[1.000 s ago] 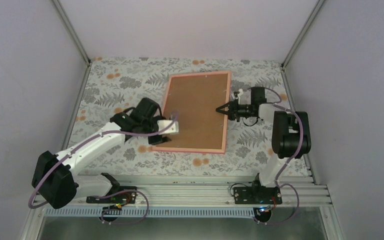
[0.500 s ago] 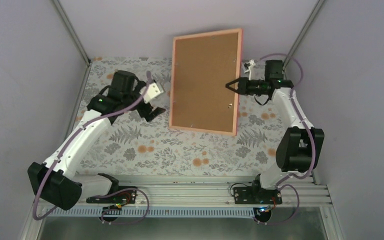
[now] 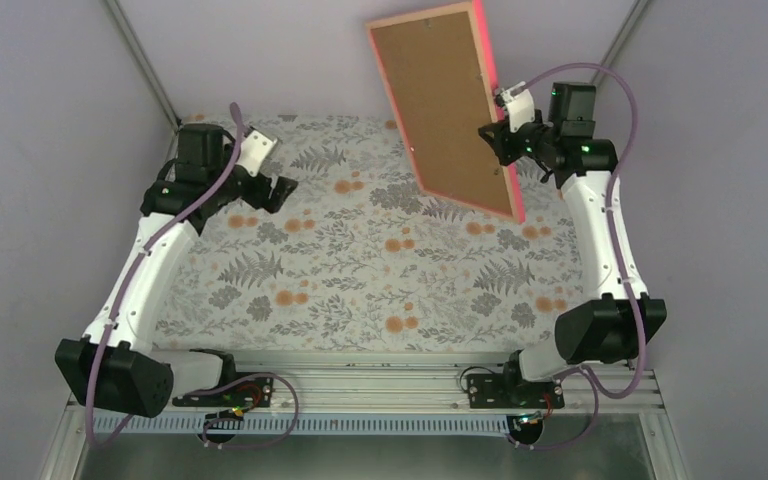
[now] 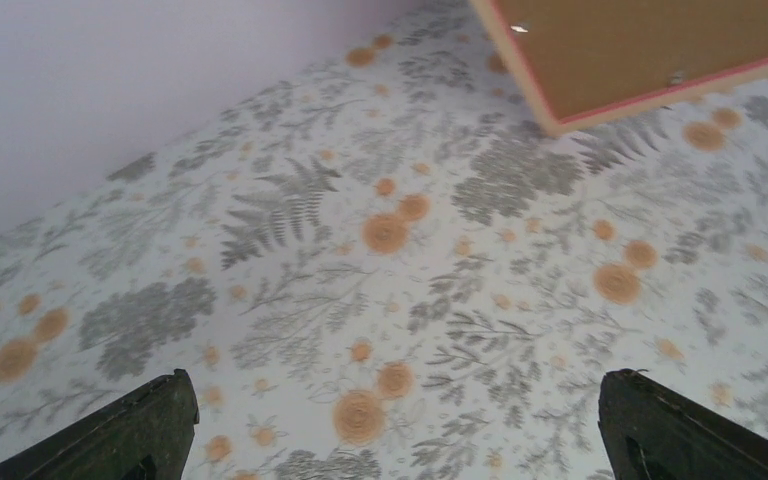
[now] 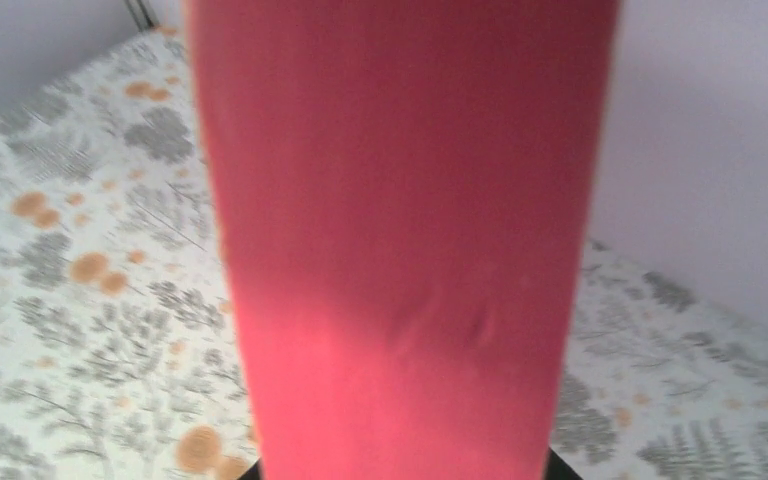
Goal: Put the photo into the frame
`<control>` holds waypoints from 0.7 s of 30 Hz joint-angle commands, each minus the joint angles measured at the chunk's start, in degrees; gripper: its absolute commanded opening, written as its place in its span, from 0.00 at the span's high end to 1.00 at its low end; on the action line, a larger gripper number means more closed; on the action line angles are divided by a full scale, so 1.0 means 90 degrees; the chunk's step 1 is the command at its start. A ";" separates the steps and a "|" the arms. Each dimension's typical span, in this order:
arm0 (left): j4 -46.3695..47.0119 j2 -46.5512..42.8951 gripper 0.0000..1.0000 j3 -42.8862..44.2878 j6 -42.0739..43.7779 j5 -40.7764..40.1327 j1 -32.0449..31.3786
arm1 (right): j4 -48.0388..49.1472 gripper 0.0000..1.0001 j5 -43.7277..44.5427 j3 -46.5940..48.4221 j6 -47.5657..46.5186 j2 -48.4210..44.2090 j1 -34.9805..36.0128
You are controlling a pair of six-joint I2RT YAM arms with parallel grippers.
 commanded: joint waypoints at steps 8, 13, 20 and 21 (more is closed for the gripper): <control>0.0083 0.0474 0.00 0.0911 -0.1074 -0.0308 0.1302 | 0.1477 0.97 0.3213 -0.0715 -0.2315 -0.0991 0.2045; 0.0045 0.0545 0.00 0.1137 -0.1234 -0.0208 0.1897 | 0.2435 0.97 0.4630 -0.1845 -0.2966 -0.1268 0.3336; 0.0050 0.0657 0.00 0.1386 -0.1293 -0.0156 0.2414 | 0.3534 0.96 0.5877 -0.3466 -0.3331 -0.1382 0.4663; 0.0087 0.0671 0.00 0.1360 -0.1313 -0.0117 0.2435 | 0.3736 0.96 0.5971 -0.3727 -0.3363 -0.1407 0.4832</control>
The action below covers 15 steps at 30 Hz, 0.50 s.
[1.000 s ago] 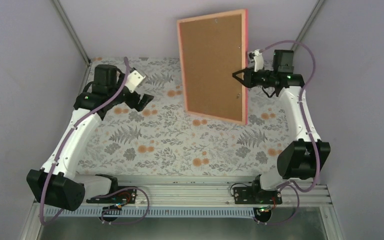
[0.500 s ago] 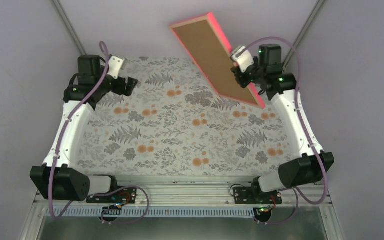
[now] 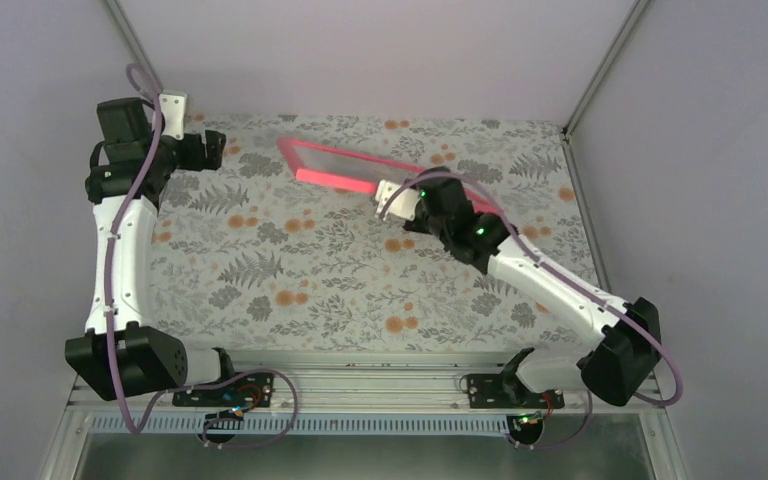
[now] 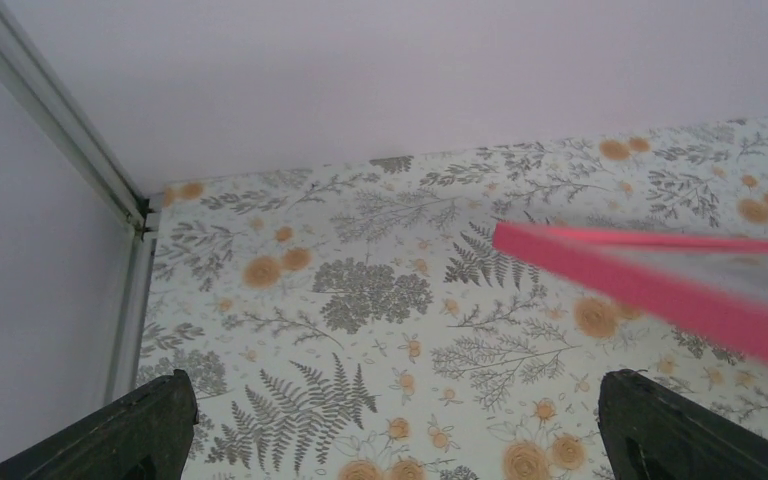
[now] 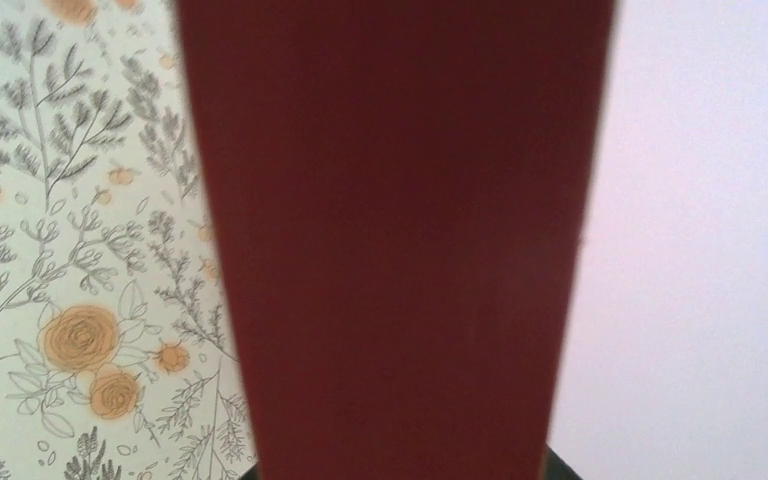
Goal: Put the photo into the frame
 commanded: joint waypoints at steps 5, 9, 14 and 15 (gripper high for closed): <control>0.0186 0.0119 0.00 0.0008 -0.0212 0.0335 0.0149 | 0.2744 0.96 0.1304 -0.1994 -0.0443 -0.0203 0.1146; 0.0236 0.0193 0.00 -0.0160 -0.0182 0.0429 0.0149 | 0.3879 0.96 0.1587 -0.2850 -0.0751 0.0184 0.1514; 0.0256 0.0200 0.00 -0.0368 -0.0127 0.0467 0.0156 | 0.4871 0.81 0.1674 -0.3405 -0.0744 0.0808 0.1832; 0.0255 0.0192 0.00 -0.0416 -0.0106 0.0473 0.0159 | 0.4950 0.79 0.1677 -0.3442 -0.0696 0.0949 0.1885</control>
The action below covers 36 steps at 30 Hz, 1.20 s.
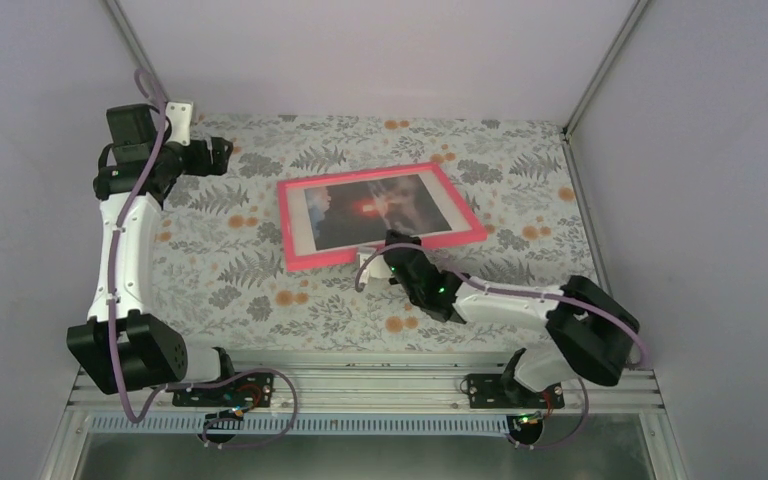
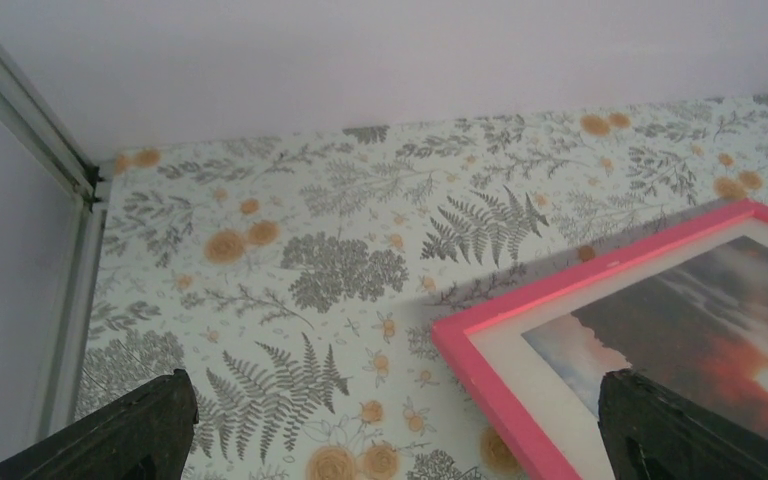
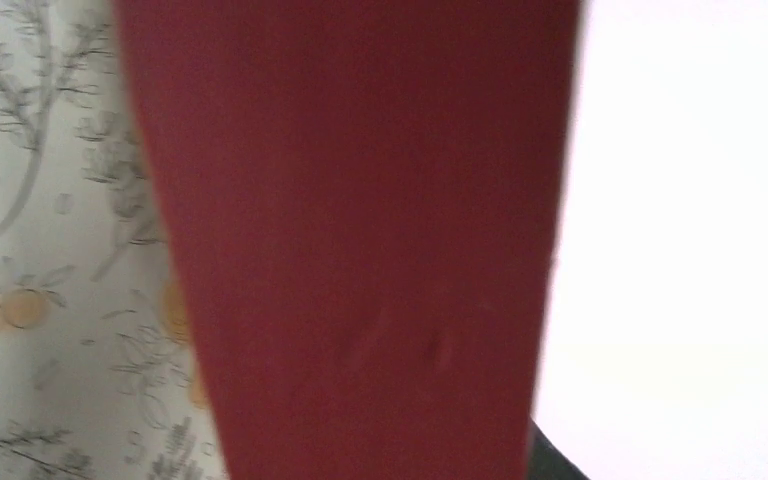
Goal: Put the photo into the frame
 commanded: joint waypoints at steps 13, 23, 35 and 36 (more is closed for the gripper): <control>0.0174 0.0070 0.00 -0.0508 0.0089 0.0183 0.0038 | 0.1031 0.44 -0.0692 -0.0227 0.1622 0.1508 0.0542; -0.0041 0.0304 0.00 -0.0275 0.0388 0.0037 0.0039 | -0.1516 0.00 -0.2509 0.0630 0.2314 0.1189 0.0431; -0.0028 0.0091 0.00 0.0055 0.1347 0.0170 0.0038 | -0.4139 0.00 -0.5335 0.2681 0.2704 0.0471 -0.1378; -0.0017 0.0027 0.00 0.0085 0.1490 0.0115 0.0038 | -0.4248 0.00 -0.5405 0.2892 0.2769 0.0495 -0.1614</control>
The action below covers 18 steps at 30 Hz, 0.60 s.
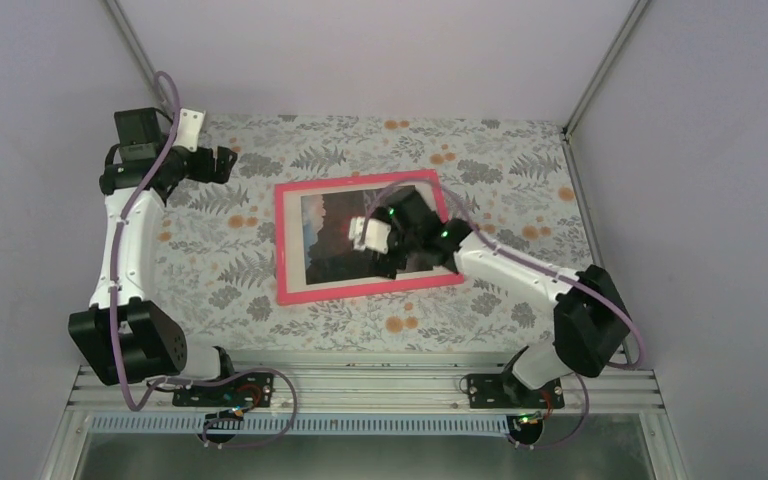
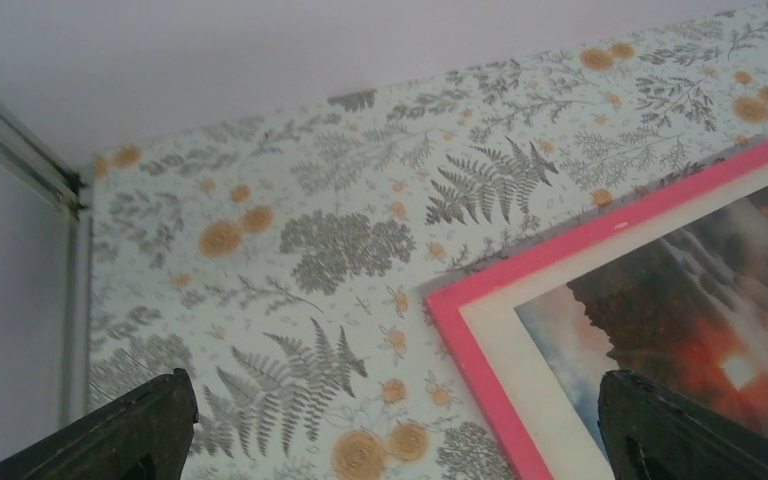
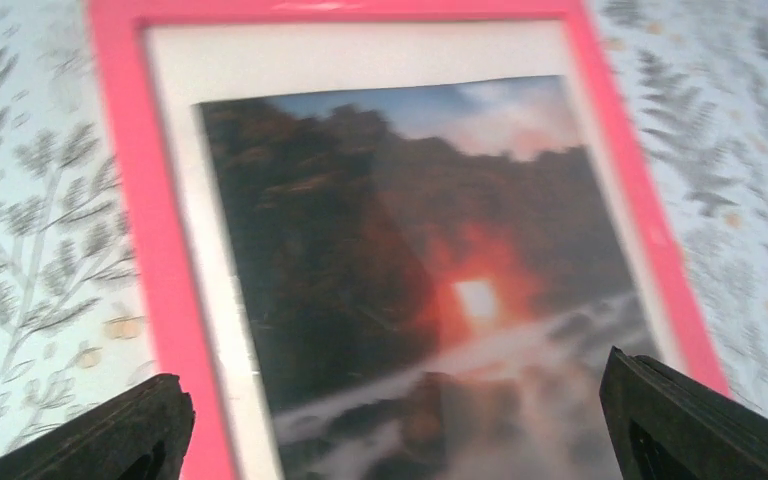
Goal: Put the photo into the frame
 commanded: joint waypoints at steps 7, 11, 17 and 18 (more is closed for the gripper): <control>-0.0430 -0.0447 0.00 0.0334 0.1030 0.0295 0.0035 | -0.1077 0.00 -0.1789 0.1725 0.1103 0.0009 -0.2666; -0.0930 -0.0403 0.00 -0.0004 0.1407 0.0888 0.0079 | -0.1172 0.00 -0.2369 0.1888 0.1476 0.0164 -0.3583; -0.1057 -0.0823 0.00 -0.1133 0.2279 0.1197 0.0065 | -0.1235 0.00 -0.2937 0.2173 0.1651 0.0749 -0.4320; -0.1120 -0.0855 0.00 -0.1316 0.2467 0.1242 0.0069 | -0.1264 0.00 -0.3026 0.2276 0.1652 0.0918 -0.4358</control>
